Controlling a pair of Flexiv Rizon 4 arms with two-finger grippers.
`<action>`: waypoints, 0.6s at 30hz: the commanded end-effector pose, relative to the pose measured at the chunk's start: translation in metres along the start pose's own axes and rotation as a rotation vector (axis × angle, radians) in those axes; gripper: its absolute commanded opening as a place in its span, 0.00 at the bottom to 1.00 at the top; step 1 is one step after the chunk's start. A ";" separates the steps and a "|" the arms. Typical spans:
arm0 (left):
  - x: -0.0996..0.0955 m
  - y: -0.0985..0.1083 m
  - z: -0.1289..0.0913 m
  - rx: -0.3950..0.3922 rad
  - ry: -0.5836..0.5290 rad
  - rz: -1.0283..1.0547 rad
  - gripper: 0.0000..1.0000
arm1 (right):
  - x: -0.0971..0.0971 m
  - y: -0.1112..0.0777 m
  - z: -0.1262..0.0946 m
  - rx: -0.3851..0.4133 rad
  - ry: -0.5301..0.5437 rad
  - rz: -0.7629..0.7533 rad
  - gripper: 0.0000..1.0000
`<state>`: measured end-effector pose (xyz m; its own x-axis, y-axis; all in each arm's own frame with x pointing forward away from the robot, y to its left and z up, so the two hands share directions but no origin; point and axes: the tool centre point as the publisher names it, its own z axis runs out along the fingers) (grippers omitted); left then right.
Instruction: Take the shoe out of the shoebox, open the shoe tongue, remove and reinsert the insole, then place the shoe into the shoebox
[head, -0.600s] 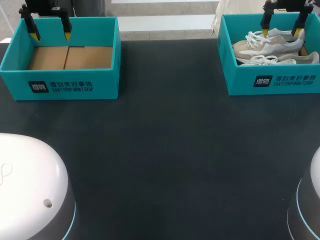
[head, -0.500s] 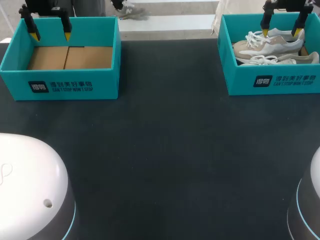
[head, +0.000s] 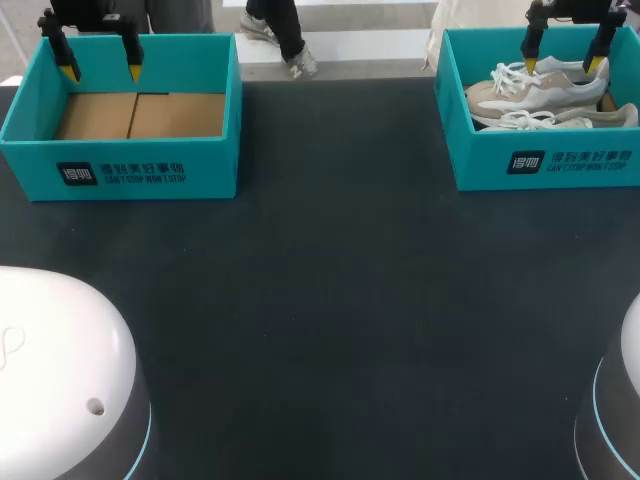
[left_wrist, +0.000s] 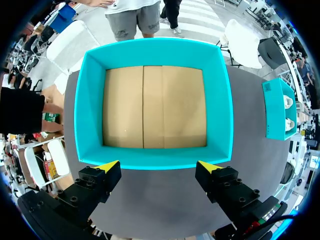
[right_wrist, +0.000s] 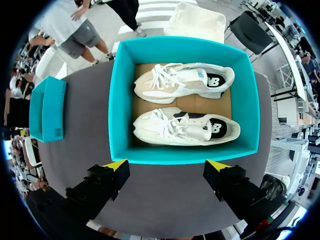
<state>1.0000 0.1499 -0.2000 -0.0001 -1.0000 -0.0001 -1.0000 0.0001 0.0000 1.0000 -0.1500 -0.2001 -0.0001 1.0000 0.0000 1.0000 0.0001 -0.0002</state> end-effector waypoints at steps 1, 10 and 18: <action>0.000 0.000 0.000 0.000 0.000 0.000 1.00 | 0.000 0.000 0.000 0.000 0.000 0.000 1.00; 0.000 0.000 0.000 0.000 0.000 0.000 1.00 | 0.000 0.000 0.000 0.000 0.000 0.000 1.00; 0.000 0.000 0.000 0.000 0.000 0.000 1.00 | -0.081 0.015 0.013 -0.126 -0.051 0.153 1.00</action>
<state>1.0000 0.1501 -0.2000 -0.0001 -1.0000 0.0002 -1.0000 0.0001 0.0000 1.0234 -0.2028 -0.2092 0.1234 0.9895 -0.0753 0.9903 -0.1180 0.0730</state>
